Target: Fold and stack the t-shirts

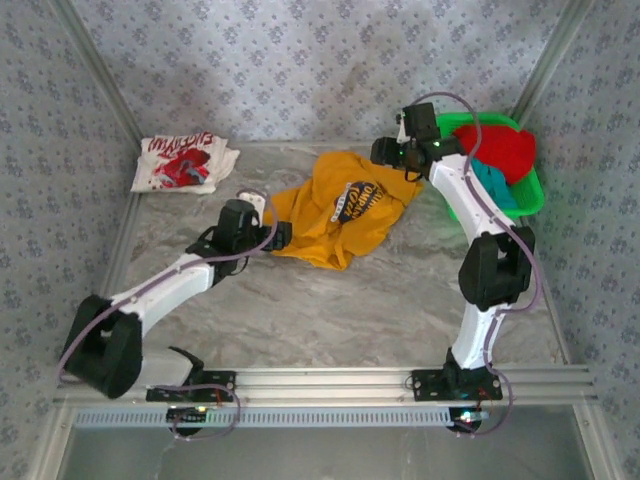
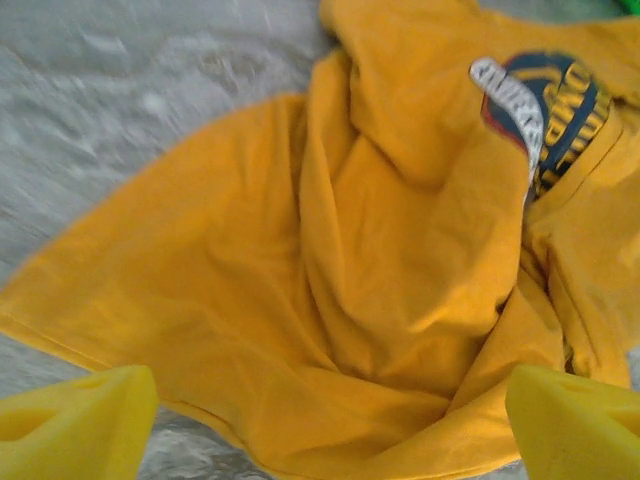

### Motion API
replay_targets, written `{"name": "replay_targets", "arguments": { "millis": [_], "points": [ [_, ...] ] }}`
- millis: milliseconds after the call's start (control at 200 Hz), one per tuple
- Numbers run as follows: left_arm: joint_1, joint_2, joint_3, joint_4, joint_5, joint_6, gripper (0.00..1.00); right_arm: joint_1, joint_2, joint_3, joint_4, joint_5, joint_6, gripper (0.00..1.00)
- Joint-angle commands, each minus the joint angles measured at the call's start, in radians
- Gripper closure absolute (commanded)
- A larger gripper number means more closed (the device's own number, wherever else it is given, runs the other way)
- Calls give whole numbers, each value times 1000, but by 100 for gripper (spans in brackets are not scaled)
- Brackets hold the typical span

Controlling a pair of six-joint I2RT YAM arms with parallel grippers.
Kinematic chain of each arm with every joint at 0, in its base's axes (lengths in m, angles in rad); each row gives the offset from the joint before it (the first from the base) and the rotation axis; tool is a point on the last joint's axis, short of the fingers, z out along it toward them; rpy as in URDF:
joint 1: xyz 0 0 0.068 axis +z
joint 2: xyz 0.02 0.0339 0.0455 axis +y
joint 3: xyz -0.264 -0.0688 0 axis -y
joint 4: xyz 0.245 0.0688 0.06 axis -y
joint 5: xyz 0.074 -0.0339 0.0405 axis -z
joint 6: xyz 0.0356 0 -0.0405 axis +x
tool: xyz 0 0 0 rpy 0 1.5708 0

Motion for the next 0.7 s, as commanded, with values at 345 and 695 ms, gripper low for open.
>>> {"name": "replay_targets", "arguments": {
  "millis": [345,695],
  "points": [
    [67,490,233,192,97,-292,30,34,331,7,86,-81,68,61],
    [88,916,787,-56,178,-273,33,135,51,-537,244,-116,210,65]
  ]
}}
